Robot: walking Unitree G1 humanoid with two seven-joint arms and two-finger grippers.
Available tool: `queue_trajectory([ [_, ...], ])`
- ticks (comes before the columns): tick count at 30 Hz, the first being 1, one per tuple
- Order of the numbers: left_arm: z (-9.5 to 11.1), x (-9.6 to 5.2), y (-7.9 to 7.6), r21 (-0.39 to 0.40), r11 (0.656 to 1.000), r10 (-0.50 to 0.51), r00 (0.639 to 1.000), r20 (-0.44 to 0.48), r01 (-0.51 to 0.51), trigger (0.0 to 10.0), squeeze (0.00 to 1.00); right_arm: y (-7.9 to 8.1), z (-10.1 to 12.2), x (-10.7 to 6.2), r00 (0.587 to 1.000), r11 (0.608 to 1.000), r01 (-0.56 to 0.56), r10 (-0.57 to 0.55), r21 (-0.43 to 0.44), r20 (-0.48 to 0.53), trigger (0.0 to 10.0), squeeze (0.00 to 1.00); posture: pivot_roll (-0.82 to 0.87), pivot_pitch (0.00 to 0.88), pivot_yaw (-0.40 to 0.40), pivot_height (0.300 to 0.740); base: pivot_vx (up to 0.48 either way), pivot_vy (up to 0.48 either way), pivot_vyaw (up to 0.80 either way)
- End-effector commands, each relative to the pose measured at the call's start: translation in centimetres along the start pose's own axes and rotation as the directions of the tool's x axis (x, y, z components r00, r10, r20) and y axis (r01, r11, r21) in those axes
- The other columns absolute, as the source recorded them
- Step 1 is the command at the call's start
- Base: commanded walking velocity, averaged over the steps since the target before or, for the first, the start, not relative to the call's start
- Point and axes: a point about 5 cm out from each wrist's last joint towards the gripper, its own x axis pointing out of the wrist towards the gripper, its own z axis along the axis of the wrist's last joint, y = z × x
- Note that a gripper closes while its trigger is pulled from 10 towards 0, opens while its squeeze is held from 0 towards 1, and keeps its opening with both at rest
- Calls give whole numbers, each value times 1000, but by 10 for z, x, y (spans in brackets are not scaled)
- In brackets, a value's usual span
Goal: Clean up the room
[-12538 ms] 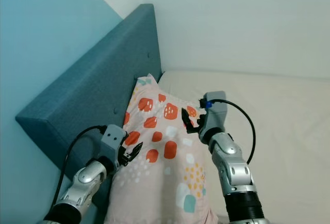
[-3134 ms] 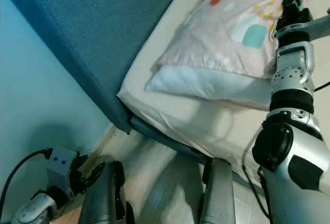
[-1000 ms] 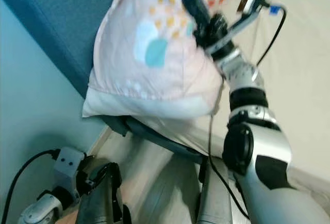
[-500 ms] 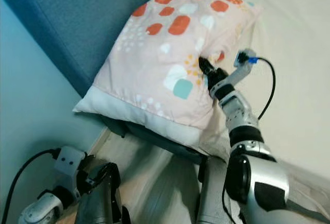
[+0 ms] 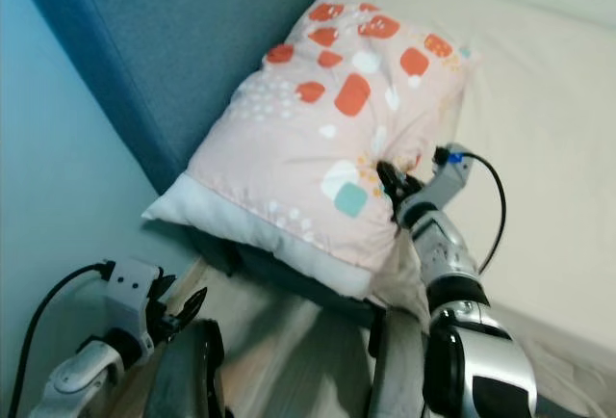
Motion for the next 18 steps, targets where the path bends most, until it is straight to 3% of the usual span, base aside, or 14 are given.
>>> queue_trajectory([
  [1, -12, -3, 3, -13, 1000, -1, 999, -46, 1, 10000, 0, -12, -17, -9, 996, 999, 41, -43, -17, -76, 10000, 1000, 146, 162, -47, 486, 0, 0, 0],
  [5, -14, -3, 5, -10, 1000, 0, 999, -55, -1, 10000, 0, -13, -14, -11, 997, 999, 39, -40, -17, -62, 10000, 1000, 146, 162, -47, 486, 0, 0, 0],
  [7, -31, -4, 13, 2, 1000, 22, 992, -128, -22, 10000, 0, -17, 12, -17, 997, 994, 60, -56, -90, 46, 10000, 1000, 122, 134, -48, 486, 0, 0, 0],
  [10, -40, -6, 16, 7, 999, 33, 986, -162, -32, 10000, 0, -16, 27, -19, 992, 988, 78, -64, -133, 112, 10000, 1000, 115, 131, -50, 486, 0, 0, 0],
  [11, -47, -8, 18, 9, 999, 41, 981, -191, -40, 10000, 0, -12, 45, -22, 980, 975, 89, -49, -203, 192, 10000, 1000, 109, 127, -53, 486, 0, 0, 0],
  [12, -54, -9, 18, 12, 999, 43, 976, -214, -41, 10000, 0, -2, 62, -24, 963, 961, 82, -8, -265, 268, 10000, 686, 112, 118, -58, 486, 0, 0, 0],
  [13, -62, -12, 18, 18, 999, 39, 968, -246, -36, 10000, 0, 18, 75, -24, 943, 952, 10, 92, -305, 319, 10000, 0, 111, 116, -59, 486, 0, 0, 0],
  [14, -62, -12, 18, 18, 999, 39, 968, -246, -36, 10000, 0, 18, 75, -24, 943, 952, 10, 92, -305, 319, 10000, 0, 111, 116, -59, 486, 0, 0, 0],
  [15, -67, -13, 17, 23, 999, 36, 963, -267, -30, 10000, 0, 31, 82, -25, 924, 943, -41, 161, -330, 345, 10000, 0, 111, 116, -59, 486, 0, 0, 0],
  [17, -67, -13, 17, 23, 999, 36, 963, -267, -30, 10000, 0, 31, 82, -25, 924, 943, -41, 161, -330, 345, 10000, 0, 111, 116, -59, 486, 0, 0, 0],
  [18, -77, -16, 17, 17, 999, 39, 951, -306, -36, 10000, 0, 52, 85, -26, 904, 921, -130, 262, -367, 338, 10000, 0, 114, 112, -61, 486, 0, 0, 0],
])
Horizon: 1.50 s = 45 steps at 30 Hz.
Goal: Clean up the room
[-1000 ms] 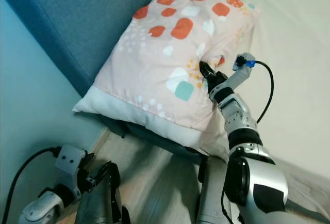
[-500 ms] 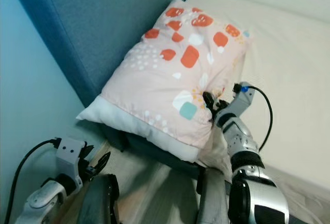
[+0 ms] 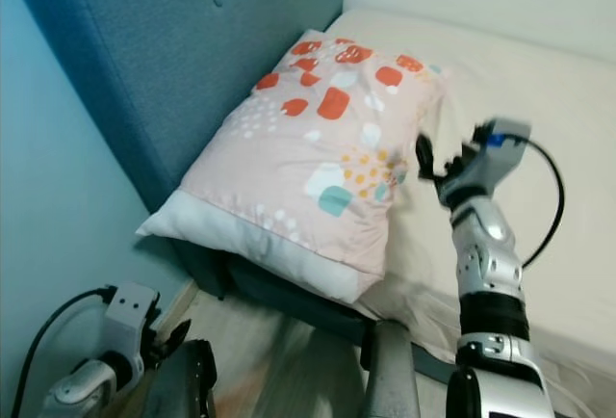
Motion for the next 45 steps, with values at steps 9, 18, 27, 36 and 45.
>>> queue_trajectory([
  [9, -69, -17, -4, -80, 993, 66, 958, -278, -91, 10000, 0, 139, -9, -2, 706, 703, -679, 705, 212, -77, 10000, 0, 103, 105, -87, 486, 0, 0, 0],
  [18, -81, -22, -12, -88, 991, 66, 949, -308, -98, 10000, 0, 158, -83, -46, 289, 476, -809, 833, 346, -472, 10000, 0, 115, 129, -107, 486, 0, 0, 0],
  [27, -87, -27, -7, -119, 980, 116, 948, -297, -157, 10000, 0, 135, -118, -60, 130, 555, -739, 674, 382, -727, 10000, 0, 102, 166, -117, 486, 0, 0, 0],
  [36, -90, -31, -13, -115, 984, 103, 955, -277, -139, 10000, 0, 134, -144, -78, -17, 503, -747, 639, 435, -769, 10000, 0, 112, 211, -128, 486, 0, 0, 0],
  [45, -91, -35, -13, -118, 984, 104, 962, -253, -137, 10000, 0, 119, -131, -25, 315, 673, -735, 445, 81, -838, 10000, 0, 120, 228, -134, 486, 0, 0, 0],
])
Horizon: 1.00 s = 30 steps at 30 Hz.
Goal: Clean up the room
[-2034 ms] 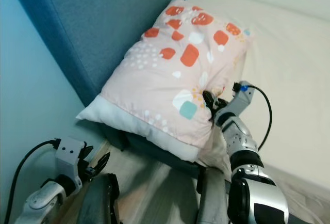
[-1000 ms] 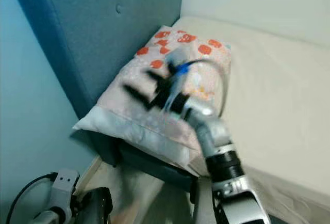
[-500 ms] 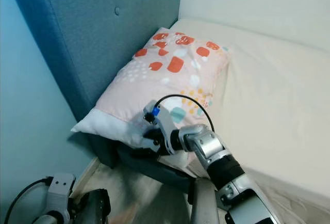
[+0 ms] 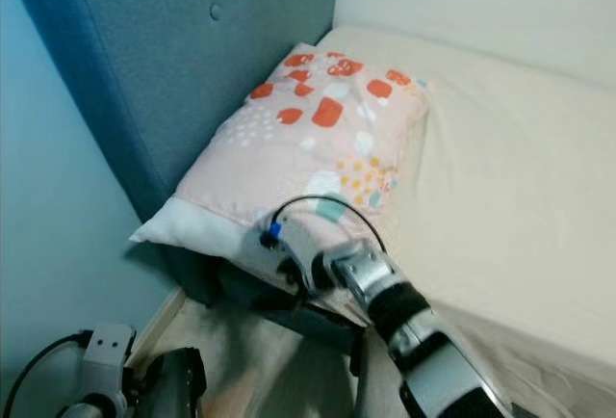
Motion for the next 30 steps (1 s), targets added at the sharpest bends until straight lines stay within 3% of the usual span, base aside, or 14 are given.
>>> queue_trajectory([
  [1, -32, -14, -12, -30, 999, -42, 991, -129, 38, 10000, 0, -14, 1, -7, 996, 996, 92, -92, -2, 17, 10000, 0, 120, 228, -134, 486, 0, 0, 0],
  [3, -30, -14, -12, -27, 999, -45, 992, -118, 42, 10000, 0, -29, 13, -17, 977, 981, 195, -196, 18, 84, 10000, 0, 125, 224, -135, 486, 0, 0, 0],
  [6, -29, -13, -13, -26, 999, -46, 992, -113, 43, 10000, 0, -34, 17, -20, 967, 973, 229, -231, 32, 107, 10000, 0, 126, 224, -136, 486, 0, 0, 0],
  [7, -27, -12, -13, -19, 999, -50, 994, -96, 49, 10000, 0, -50, 22, -32, 928, 940, 332, -340, 76, 152, 10000, 0, 132, 221, -139, 486, 0, 0, 0],
  [10, -24, -12, -14, -15, 999, -53, 995, -79, 52, 10000, 0, -62, 22, -42, 889, 905, 410, -425, 118, 172, 10000, 0, 136, 221, -141, 486, 0, 0, 0],
  [17, -21, -11, -15, -7, 998, -59, 997, -51, 58, 10000, 0, -79, 26, -56, 808, 833, 511, -550, 212, 213, 10000, 0, 148, 224, -140, 486, 0, 0, 0],
  [19, -20, -11, -15, -5, 998, -60, 997, -45, 60, 10000, 0, -79, 28, -56, 804, 831, 509, -552, 225, 221, 10000, 0, 147, 222, -140, 486, 0, 0, 0],
  [21, -17, -10, -16, -1, 998, -62, 997, -35, 62, 10000, 0, -69, 33, -46, 839, 873, 427, -480, 236, 258, 10000, 0, 148, 221, -139, 486, 0, 0, 0],
  [22, -17, -10, -16, -1, 998, -62, 997, -35, 62, 10000, 0, -69, 33, -46, 839, 873, 427, -480, 236, 258, 10000, 0, 148, 221, -139, 486, 0, 0, 0],
  [24, -15, -8, -17, 2, 998, -64, 998, -26, 64, 10000, 0, -54, 40, -32, 883, 930, 278, -346, 240, 317, 10000, 0, 148, 215, -140, 486, 0, 0, 0],
  [25, -15, -8, -17, 2, 998, -64, 998, -26, 64, 10000, 0, -54, 40, -32, 883, 930, 278, -346, 240, 317, 10000, 0, 148, 215, -140, 486, 0, 0, 0],
  [26, -11, -5, -18, 9, 998, -64, 998, -13, 64, 10000, 0, -31, 48, -19, 913, 973, 40, -129, 229, 388, 10000, 0, 150, 210, -139, 486, 0, 0, 0],
  [28, -8, -3, -18, 17, 998, -59, 998, -6, 59, 10000, 0, -18, 51, -15, 909, 973, -100, 4, 206, 418, 10000, 0, 150, 200, -137, 486, 0, 0, 0],
  [30, -7, -2, -18, 19, 998, -57, 998, -4, 57, 10000, 0, -17, 51, -14, 906, 972, -120, 23, 204, 422, 10000, 0, 150, 200, -137, 486, 0, 0, 0],
])
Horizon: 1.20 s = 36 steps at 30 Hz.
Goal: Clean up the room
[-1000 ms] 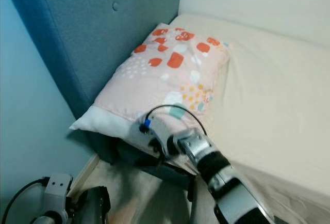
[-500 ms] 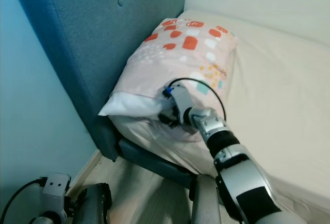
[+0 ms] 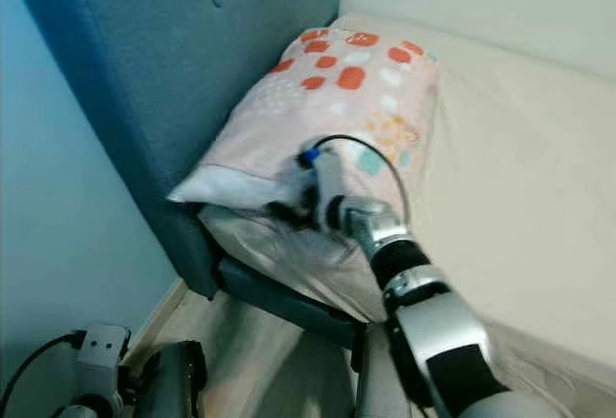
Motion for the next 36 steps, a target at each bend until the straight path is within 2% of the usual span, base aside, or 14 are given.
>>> queue_trajectory([
  [1, -19, -6, -15, -9, 999, -47, 995, -87, 46, 10000, 0, 0, 4, -3, 999, 999, -33, 33, 16, 26, 10000, 0, 148, 190, -135, 486, 0, 0, 0],
  [9, -11, 4, -11, -2, 1000, -24, 996, -84, 24, 10000, 0, 5, 14, -7, 984, 989, -137, 128, 62, 123, 10000, 0, 141, 142, -128, 486, 0, 0, 0],
  [11, -8, 6, -13, -6, 1000, -30, 996, -81, 29, 10000, 0, 7, 11, -11, 980, 983, -175, 169, 48, 106, 10000, 0, 140, 131, -126, 486, 0, 0, 0],
  [13, -8, 10, -17, -12, 999, -50, 994, -95, 49, 10000, 0, 14, -8, -24, 956, 956, -292, 291, 13, 15, 10000, 0, 131, 100, -122, 486, 0, 0, 0],
  [16, -8, 10, -17, -12, 999, -50, 994, -95, 49, 10000, 0, 14, -8, -24, 956, 956, -292, 291, 13, 15, 10000, 0, 131, 100, -122, 486, 0, 0, 0],
  [17, -15, 8, -19, -4, 998, -61, 988, -141, 61, 10000, 0, 20, -20, -34, 940, 940, -340, 340, 23, -21, 10000, 0, 125, 88, -117, 486, 0, 0, 0],
  [20, -20, 6, -19, -4, 998, -64, 983, -172, 65, 10000, 0, 22, -26, -39, 936, 937, -349, 350, 34, -40, 10000, 0, 122, 76, -114, 486, 0, 0, 0],
  [21, -28, 2, -18, 6, 998, -64, 973, -221, 67, 10000, 0, 28, -35, -48, 924, 926, -373, 377, 65, -65, 10000, 0, 104, 59, -103, 486, 0, 0, 0],
  [25, -33, -1, -14, 25, 999, -39, 967, -252, 47, 10000, 0, 39, -40, -59, 899, 898, -432, 436, 84, -47, 10000, 0, 94, 51, -97, 486, 0, 0, 0],
  [27, -29, 2, -8, 6, 1000, 8, 971, -238, -7, 10000, 0, 45, -39, -66, 888, 886, -456, 459, 84, -25, 10000, 0, 90, 46, -96, 486, 0, 0, 0],
  [31, -18, 8, 0, -22, 997, 64, 978, -201, -69, 10000, 0, 49, -45, -70, 884, 882, -461, 466, 96, -37, 10000, 0, 89, 36, -93, 486, 0, 0, 0],
  [32, -7, 16, 5, -30, 994, 96, 980, -172, -102, 10000, 0, 43, -64, -69, 917, 924, -369, 379, 100, -126, 10000, 0, 88, 27, -91, 486, 0, 0, 0],
  [33, -4, 18, 6, -27, 994, 104, 981, -164, -109, 10000, 0, 39, -71, -68, 930, 942, -322, 334, 101, -155, 10000, 0, 88, 27, -91, 486, 0, 0, 0],
  [36, 1, 21, 7, -27, 993, 108, 982, -152, -113, 10000, 0, 34, -78, -66, 945, 960, -258, 275, 110, -177, 10000, 0, 85, 25, -89, 486, 0, 0, 0],
])
